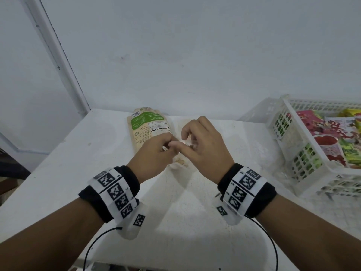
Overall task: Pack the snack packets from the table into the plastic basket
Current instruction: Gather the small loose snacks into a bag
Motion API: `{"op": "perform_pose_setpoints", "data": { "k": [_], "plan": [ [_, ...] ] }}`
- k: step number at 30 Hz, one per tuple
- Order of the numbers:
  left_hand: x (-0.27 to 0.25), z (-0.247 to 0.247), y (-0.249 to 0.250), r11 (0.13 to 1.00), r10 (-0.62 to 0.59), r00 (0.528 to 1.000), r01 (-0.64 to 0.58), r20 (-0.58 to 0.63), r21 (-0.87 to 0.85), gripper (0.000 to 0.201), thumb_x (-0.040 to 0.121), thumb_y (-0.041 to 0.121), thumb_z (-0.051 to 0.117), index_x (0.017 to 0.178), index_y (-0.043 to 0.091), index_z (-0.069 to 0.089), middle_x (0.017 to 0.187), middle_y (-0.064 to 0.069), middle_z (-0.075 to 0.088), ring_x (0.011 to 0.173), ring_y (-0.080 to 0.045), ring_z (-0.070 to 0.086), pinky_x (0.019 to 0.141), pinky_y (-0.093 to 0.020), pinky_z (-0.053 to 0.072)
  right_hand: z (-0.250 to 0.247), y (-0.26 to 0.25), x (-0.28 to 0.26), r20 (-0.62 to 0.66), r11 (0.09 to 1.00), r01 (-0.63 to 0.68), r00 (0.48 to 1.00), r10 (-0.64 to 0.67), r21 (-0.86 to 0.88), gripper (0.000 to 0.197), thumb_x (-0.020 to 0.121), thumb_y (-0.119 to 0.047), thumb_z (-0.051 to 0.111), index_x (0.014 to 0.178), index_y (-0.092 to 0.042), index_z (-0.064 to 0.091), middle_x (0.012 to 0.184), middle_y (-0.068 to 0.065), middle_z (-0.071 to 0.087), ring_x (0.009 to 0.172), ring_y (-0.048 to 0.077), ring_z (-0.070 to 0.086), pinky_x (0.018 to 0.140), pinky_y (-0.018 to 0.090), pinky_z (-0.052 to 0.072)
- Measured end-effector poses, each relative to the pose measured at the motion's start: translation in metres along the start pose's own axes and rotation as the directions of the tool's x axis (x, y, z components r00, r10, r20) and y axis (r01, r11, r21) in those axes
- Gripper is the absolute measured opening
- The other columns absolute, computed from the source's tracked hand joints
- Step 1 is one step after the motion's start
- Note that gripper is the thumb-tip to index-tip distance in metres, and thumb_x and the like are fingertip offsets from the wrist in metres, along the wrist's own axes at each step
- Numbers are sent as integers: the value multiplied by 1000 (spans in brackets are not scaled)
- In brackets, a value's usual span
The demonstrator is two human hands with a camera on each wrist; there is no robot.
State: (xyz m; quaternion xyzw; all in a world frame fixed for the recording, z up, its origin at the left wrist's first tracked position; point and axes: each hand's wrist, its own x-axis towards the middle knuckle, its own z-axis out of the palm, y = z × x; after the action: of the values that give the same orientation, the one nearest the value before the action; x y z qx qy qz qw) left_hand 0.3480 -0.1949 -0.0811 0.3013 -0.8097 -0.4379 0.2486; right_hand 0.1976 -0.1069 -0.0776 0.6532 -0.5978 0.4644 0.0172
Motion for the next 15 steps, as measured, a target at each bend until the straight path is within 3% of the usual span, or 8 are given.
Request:
{"op": "perform_pose_setpoints", "data": {
  "k": [3, 6, 8, 11, 13, 15],
  "plan": [
    [0, -3, 6, 996, -45, 997, 49, 55, -72, 26, 95, -4, 52, 81, 15, 63, 64, 19, 63, 58, 0, 56, 58, -15, 46, 6, 3, -2, -32, 999, 51, 998, -51, -3, 30, 89, -30, 80, 83, -15, 54, 88, -7, 43, 70, 8, 46, 67, 11, 40],
    [1, -6, 6, 992, -87, 993, 93, 74, -90, 25, 94, -5, 52, 84, 14, 64, 63, 17, 63, 59, -3, 57, 62, -21, 49, 11, 7, -3, -4, 995, 86, 996, -86, -60, 29, 92, -34, 74, 83, -15, 55, 88, -4, 47, 72, 8, 45, 69, 13, 40],
    [1, -6, 4, 987, -116, 990, 124, 77, -107, 22, 94, -4, 53, 87, 12, 66, 64, 14, 64, 60, -5, 58, 64, -23, 51, 12, 11, -4, 47, 987, 106, 994, -101, -121, 28, 97, -39, 66, 85, -15, 58, 88, -3, 51, 77, 12, 47, 74, 22, 43],
    [2, -5, 1, 967, -155, 985, 166, 73, -191, 11, 98, 4, 57, 94, 5, 67, 69, 8, 64, 60, -8, 57, 64, -24, 51, 10, 16, -9, 213, 973, 146, 971, -107, -177, 33, 103, -45, 48, 96, -16, 62, 96, -5, 54, 89, 16, 49, 84, 35, 43],
    [3, -8, -1, 953, -182, 982, 187, 42, -240, 11, 99, 13, 62, 94, 5, 67, 72, 3, 64, 60, -9, 56, 62, -22, 51, 7, 18, -13, 296, 965, 178, 948, -116, -192, 32, 104, -41, 43, 111, -16, 62, 108, -5, 53, 99, 16, 47, 91, 35, 41],
    [7, -10, -3, 946, -202, 979, 200, 18, -255, 14, 98, 16, 65, 96, 3, 68, 77, 0, 66, 61, -10, 57, 61, -22, 51, 3, 20, -17, 292, 966, 176, 949, -116, -188, 27, 98, -28, 47, 118, -14, 59, 113, -2, 49, 102, 18, 45, 92, 33, 40]
  ]
}}
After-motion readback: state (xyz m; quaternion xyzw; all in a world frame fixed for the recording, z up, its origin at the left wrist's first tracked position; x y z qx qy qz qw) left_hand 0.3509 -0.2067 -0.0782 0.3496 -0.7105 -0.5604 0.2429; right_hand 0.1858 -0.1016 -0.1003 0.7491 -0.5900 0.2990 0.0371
